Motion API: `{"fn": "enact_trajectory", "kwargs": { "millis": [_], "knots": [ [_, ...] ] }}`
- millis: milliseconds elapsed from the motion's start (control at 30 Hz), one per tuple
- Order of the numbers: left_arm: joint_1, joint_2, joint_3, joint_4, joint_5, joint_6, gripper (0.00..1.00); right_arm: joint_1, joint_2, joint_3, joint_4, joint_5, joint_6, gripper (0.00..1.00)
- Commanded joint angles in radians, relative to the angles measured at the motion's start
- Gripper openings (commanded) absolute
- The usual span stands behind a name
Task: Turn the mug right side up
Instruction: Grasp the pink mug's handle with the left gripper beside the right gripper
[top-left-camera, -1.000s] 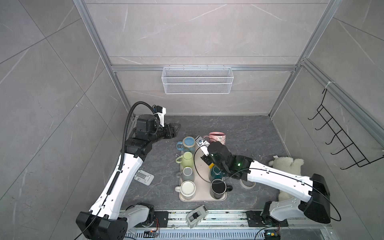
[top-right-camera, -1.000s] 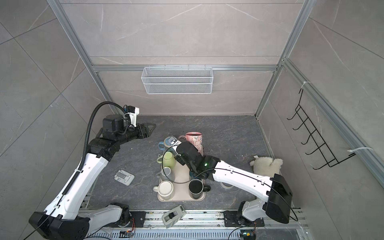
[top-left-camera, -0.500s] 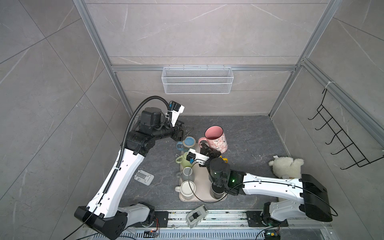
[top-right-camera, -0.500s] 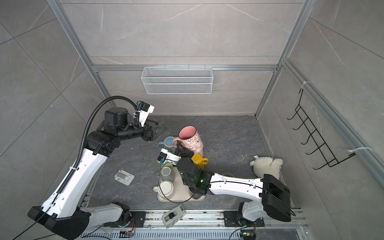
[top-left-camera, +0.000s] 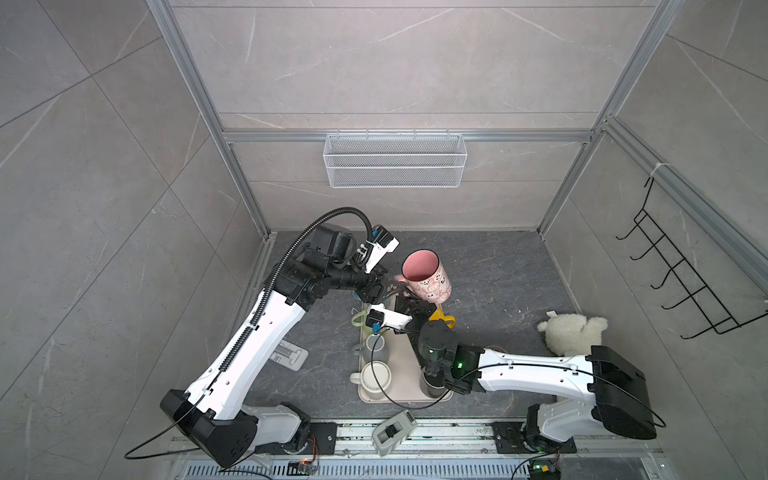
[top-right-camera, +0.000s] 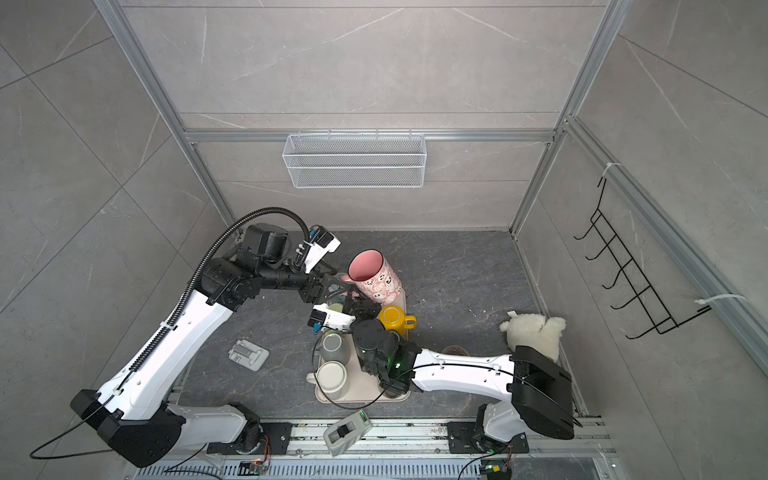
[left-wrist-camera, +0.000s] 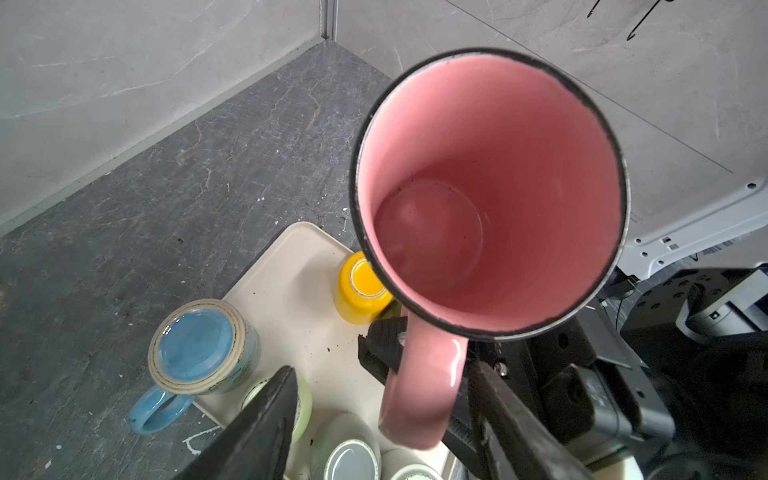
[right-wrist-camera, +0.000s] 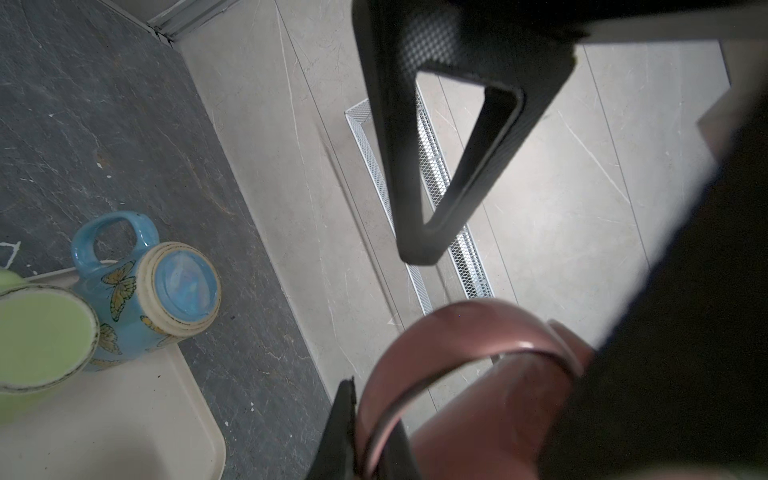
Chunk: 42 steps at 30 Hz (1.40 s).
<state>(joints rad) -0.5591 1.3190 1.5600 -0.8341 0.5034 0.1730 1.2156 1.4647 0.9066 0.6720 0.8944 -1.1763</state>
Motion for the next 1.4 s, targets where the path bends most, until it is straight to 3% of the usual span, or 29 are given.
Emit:
{"fn": "enact_trajectory", "kwargs": {
  "millis": [0,300,500,633,867,1067,1133,1367],
  "knots": [
    [-0.014,0.002,-0.001,-0.010,0.023,0.028,0.64,0.011,-0.013,0.017,0.114,0.010,-0.039,0.00],
    [-0.030,0.012,-0.015,0.012,0.053,0.010,0.47,0.021,-0.003,0.026,0.118,0.005,-0.036,0.00],
    [-0.040,0.016,-0.020,0.020,0.061,0.000,0.22,0.024,0.002,0.029,0.130,0.006,-0.031,0.00],
    [-0.044,0.018,-0.023,0.021,0.066,-0.009,0.00,0.024,0.002,0.029,0.132,0.011,-0.017,0.00],
    [-0.047,0.010,-0.037,0.069,0.029,-0.055,0.00,0.024,0.003,0.038,0.130,0.035,-0.006,0.00],
    [-0.047,-0.007,-0.051,0.118,-0.055,-0.111,0.00,0.024,-0.015,0.019,0.186,0.065,0.000,0.40],
    [-0.047,-0.010,-0.053,0.125,-0.089,-0.119,0.00,0.024,-0.028,0.009,0.194,0.075,0.009,0.48],
    [-0.047,-0.024,-0.076,0.184,-0.229,-0.156,0.00,0.024,-0.084,-0.016,0.169,0.112,0.064,0.60]
  ]
}}
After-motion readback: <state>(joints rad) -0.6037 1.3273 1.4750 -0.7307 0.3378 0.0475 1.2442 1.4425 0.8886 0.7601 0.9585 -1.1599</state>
